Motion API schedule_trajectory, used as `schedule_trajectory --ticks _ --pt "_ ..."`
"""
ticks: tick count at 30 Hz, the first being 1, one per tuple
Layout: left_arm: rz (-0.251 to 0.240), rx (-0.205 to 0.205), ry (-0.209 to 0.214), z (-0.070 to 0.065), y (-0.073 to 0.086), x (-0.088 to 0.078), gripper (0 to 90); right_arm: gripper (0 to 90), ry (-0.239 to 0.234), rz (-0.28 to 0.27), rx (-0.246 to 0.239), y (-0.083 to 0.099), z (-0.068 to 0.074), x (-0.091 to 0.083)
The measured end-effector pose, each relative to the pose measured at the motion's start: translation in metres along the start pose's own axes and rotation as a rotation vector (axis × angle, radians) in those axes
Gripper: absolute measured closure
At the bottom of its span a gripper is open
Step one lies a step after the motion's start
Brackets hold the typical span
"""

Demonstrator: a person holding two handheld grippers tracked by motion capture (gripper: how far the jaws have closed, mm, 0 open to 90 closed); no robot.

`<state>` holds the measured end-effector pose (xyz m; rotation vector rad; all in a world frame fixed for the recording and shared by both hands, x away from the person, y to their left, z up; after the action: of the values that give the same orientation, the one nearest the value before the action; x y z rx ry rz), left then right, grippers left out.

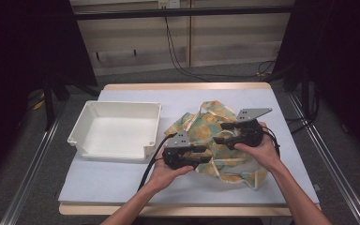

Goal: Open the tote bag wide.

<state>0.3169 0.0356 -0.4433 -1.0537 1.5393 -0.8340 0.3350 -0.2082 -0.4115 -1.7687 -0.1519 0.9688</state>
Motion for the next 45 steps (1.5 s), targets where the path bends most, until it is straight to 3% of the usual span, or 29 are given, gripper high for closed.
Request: schedule_trajectory --ticks 3,5,8,11,14,18,21,23,27,28,35,36,37,39,45 --pt "-0.025 -0.019 0.003 0.003 -0.002 0.002 52.4 38.6 0.016 0.016 -0.006 0.0 -0.001 0.006" --pt "-0.018 -0.006 0.007 0.003 -0.005 0.005 50.8 48.7 0.026 0.021 -0.011 0.0 -0.003 0.009" --pt "-0.03 -0.009 -0.001 0.006 -0.007 0.009 50.0 61.2 0.01 0.004 0.031 -0.001 -0.007 0.009" --pt "-0.011 -0.015 -0.005 0.012 -0.008 0.015 47.1 76.2 -0.017 -0.007 0.056 -0.004 -0.01 0.009" --pt "-0.005 -0.015 -0.006 0.016 -0.01 0.021 43.6 84.1 -0.035 -0.017 0.066 -0.008 -0.012 0.009" --pt "-0.017 -0.017 -0.009 0.021 -0.011 0.027 40.6 86.6 -0.051 -0.032 0.091 -0.011 -0.015 0.009" --pt "0.007 -0.017 -0.012 0.023 -0.01 0.032 41.0 87.5 -0.063 -0.042 0.11 -0.011 -0.017 0.009" --pt "0.031 -0.004 -0.041 0.023 -0.01 0.035 50.0 87.8 -0.081 -0.052 0.119 -0.012 -0.017 0.009" --pt "0.032 -0.02 -0.009 0.025 -0.008 0.032 85.0 88.0 -0.084 -0.048 0.115 -0.011 -0.018 0.008" --pt "0.04 -0.008 -0.005 0.024 -0.008 0.031 90.0 88.1 -0.081 -0.049 0.12 -0.011 -0.019 0.009" --pt "0.069 0.032 0.072 0.0 -0.008 0.028 90.0 88.4 -0.048 -0.046 0.174 -0.007 -0.035 0.016" --pt "0.084 0.053 0.08 -0.003 -0.009 0.026 90.0 88.4 -0.043 -0.047 0.185 -0.007 -0.038 0.018" --pt "0.071 0.044 0.087 -0.008 -0.01 0.026 90.0 88.5 -0.037 -0.045 0.189 -0.007 -0.041 0.021" --pt "0.079 0.065 0.105 -0.014 -0.012 0.022 90.0 88.7 -0.03 -0.043 0.199 -0.009 -0.045 0.025" --pt "0.066 0.094 0.159 -0.031 -0.016 0.013 90.0 89.0 -0.016 -0.037 0.188 -0.025 -0.051 0.038"
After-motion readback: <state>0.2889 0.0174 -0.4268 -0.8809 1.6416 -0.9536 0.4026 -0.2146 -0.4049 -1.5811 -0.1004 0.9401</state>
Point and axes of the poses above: each handheld gripper's, and its own axes: x roughly forward along the jaws, y roughly out of its underside, z roughly to its left, the point moved 1 cm from there along x, roughly forward along the jaws, and after that the axes turned 14 degrees about y, right-handed, at the moved point
